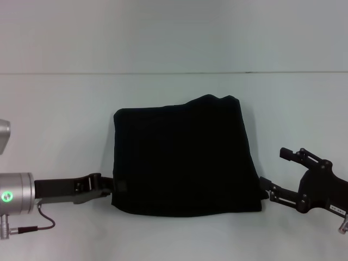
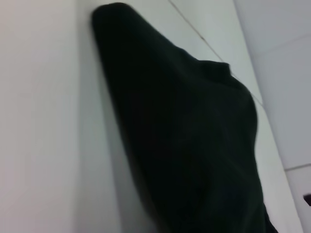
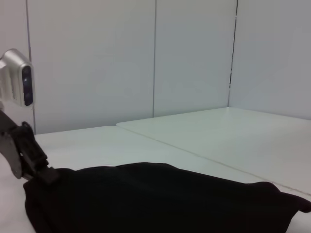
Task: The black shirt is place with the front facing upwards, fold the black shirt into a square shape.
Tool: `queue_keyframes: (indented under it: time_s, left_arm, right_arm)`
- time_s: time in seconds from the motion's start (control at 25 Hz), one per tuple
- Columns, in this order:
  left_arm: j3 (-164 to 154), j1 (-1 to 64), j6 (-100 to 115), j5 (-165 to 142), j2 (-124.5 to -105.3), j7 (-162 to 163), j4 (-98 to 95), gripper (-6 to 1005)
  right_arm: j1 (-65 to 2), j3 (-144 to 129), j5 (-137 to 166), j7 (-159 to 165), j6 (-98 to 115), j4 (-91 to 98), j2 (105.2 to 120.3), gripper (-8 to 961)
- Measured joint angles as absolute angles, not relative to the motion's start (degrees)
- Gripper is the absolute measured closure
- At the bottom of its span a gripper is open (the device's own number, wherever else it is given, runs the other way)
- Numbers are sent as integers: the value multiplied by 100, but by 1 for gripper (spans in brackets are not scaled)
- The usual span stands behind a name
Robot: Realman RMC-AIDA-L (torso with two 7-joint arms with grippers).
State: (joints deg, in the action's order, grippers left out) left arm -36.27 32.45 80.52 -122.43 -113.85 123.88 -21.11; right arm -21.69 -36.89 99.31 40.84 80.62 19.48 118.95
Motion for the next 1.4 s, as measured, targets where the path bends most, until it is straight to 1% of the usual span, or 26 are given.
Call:
queue_keyframes:
  time_s: [0.2, 0.6, 0.68, 0.76, 1.08, 1.12, 1.2, 1.28, 1.4]
  left_arm:
    - [-3596, 3236, 8111, -12243, -11371, 12127, -2114, 939]
    - [-3204, 3014, 8243, -12243, -11374, 11639, -2481, 655]
    - [-3039, 2918, 8420, -12236, -11358, 11185, -2700, 595]
    - [-2890, 2835, 8753, -12198, -11389, 10460, -2938, 536]
    - [-2104, 2182, 10043, -11597, -11900, 6487, -3562, 214]
    - [-2061, 2020, 10156, -11559, -12018, 5988, -3681, 176]
    - [-2067, 1907, 10143, -11570, -12088, 5838, -3778, 100]
    - [-2093, 1723, 10063, -11629, -12140, 5842, -3865, 87]
    - [-2083, 1518, 9971, -11707, -12140, 5872, -3846, 68]
  right_arm:
    - [-2190, -3681, 9931, 4086, 8002, 1964, 11938, 59]
    - [-2206, -3568, 9926, 4087, 8006, 1946, 11944, 59]
    - [-2239, -3542, 9924, 4087, 8029, 1939, 11946, 59]
    - [-2286, -3538, 9922, 4087, 8074, 1936, 11950, 59]
    - [-2503, -3569, 9922, 4041, 8281, 1915, 11987, 59]
    - [-2510, -3588, 9924, 4040, 8286, 1911, 11992, 59]
    - [-2505, -3606, 9941, 4039, 8288, 1878, 11999, 59]
    - [-2459, -3611, 9960, 4038, 8276, 1820, 11997, 59]
    - [-2295, -3615, 10024, 4032, 8187, 1778, 11976, 59]
